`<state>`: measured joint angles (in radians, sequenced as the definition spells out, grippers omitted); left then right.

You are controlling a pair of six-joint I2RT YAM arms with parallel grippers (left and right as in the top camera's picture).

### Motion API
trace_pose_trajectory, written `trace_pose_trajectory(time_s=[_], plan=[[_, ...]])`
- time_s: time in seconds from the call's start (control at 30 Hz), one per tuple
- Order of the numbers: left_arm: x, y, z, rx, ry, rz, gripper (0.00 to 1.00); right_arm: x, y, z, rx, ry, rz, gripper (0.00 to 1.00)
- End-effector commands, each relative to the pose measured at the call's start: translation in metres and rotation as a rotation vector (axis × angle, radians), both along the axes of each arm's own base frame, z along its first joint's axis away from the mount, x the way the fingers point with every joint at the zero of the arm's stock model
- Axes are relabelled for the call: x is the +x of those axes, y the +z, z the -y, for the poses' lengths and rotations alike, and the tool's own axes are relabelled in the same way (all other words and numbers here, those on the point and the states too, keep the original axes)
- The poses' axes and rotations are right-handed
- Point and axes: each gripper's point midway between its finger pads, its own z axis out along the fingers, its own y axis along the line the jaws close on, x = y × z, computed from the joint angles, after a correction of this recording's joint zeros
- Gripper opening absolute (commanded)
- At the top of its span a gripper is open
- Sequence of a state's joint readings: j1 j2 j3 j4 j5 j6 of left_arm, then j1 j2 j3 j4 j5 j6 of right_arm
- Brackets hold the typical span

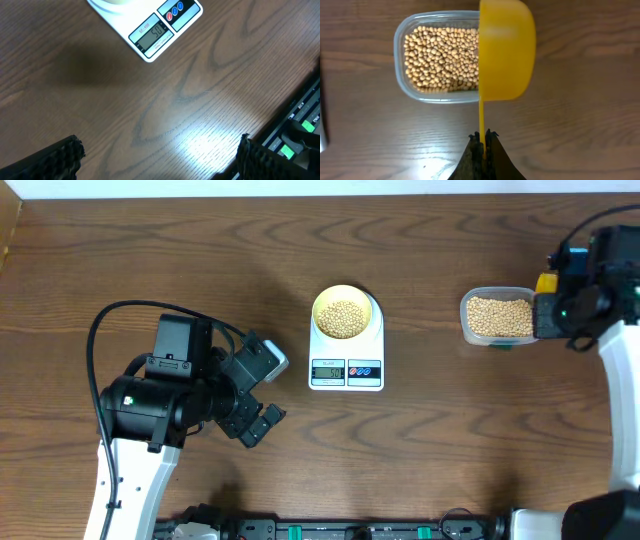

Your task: Scoop item into bowl and weigh 50g on scale

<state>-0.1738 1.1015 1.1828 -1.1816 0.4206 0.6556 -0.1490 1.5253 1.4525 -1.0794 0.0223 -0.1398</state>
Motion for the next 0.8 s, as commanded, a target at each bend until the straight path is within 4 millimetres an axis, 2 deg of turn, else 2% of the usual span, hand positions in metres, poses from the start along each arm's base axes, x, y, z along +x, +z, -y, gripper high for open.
trace_pose_trajectory(time_s=[0.0, 0.1, 0.17, 0.23, 0.3, 0.37, 0.43, 0.47, 0.5, 0.53, 0.63, 0.67, 0.73, 0.77], plan=[[0.000, 0.006, 0.002, -0.014, -0.010, 0.015, 1.00, 0.008, -0.010, 0.005, -0.158, 0.025, -0.050, 0.01], [0.000, 0.006, 0.002, -0.014, -0.010, 0.015, 1.00, 0.013, -0.022, -0.006, -0.218, 0.091, -0.096, 0.01], [0.000, 0.006, 0.002, -0.014, -0.010, 0.015, 1.00, 0.015, -0.024, -0.006, -0.334, 0.117, -0.124, 0.01], [0.000, 0.006, 0.002, -0.014, -0.010, 0.015, 1.00, 0.018, -0.019, -0.005, -0.457, 0.149, -0.133, 0.01], [0.000, 0.006, 0.002, -0.014, -0.010, 0.015, 1.00, 0.023, -0.012, -0.011, -0.508, 0.157, -0.106, 0.01], [0.000, 0.006, 0.002, -0.014, -0.010, 0.015, 1.00, 0.026, 0.000, -0.021, -0.477, 0.128, -0.048, 0.01], [0.000, 0.006, 0.002, -0.014, -0.010, 0.015, 1.00, 0.026, 0.012, -0.044, -0.314, 0.156, 0.024, 0.01], [0.000, 0.006, 0.002, -0.014, -0.010, 0.015, 1.00, 0.020, 0.022, -0.077, -0.083, 0.240, 0.084, 0.01], [0.000, 0.006, 0.002, -0.014, -0.010, 0.015, 1.00, 0.013, 0.030, -0.101, 0.089, 0.306, 0.106, 0.01], [0.000, 0.006, 0.002, -0.014, -0.010, 0.015, 0.99, 0.005, 0.035, -0.116, 0.219, 0.347, 0.108, 0.01], [0.000, 0.006, 0.002, -0.014, -0.010, 0.015, 1.00, -0.018, 0.025, -0.121, 0.408, 0.333, 0.018, 0.01], [0.000, 0.006, 0.002, -0.014, -0.010, 0.015, 1.00, -0.031, 0.013, -0.118, 0.459, 0.305, -0.040, 0.01], [0.000, 0.006, 0.002, -0.014, -0.010, 0.015, 1.00, -0.059, -0.026, -0.115, 0.593, 0.232, -0.164, 0.01], [0.000, 0.006, 0.002, -0.014, -0.010, 0.015, 1.00, -0.064, -0.034, -0.116, 0.634, 0.227, -0.179, 0.01]])
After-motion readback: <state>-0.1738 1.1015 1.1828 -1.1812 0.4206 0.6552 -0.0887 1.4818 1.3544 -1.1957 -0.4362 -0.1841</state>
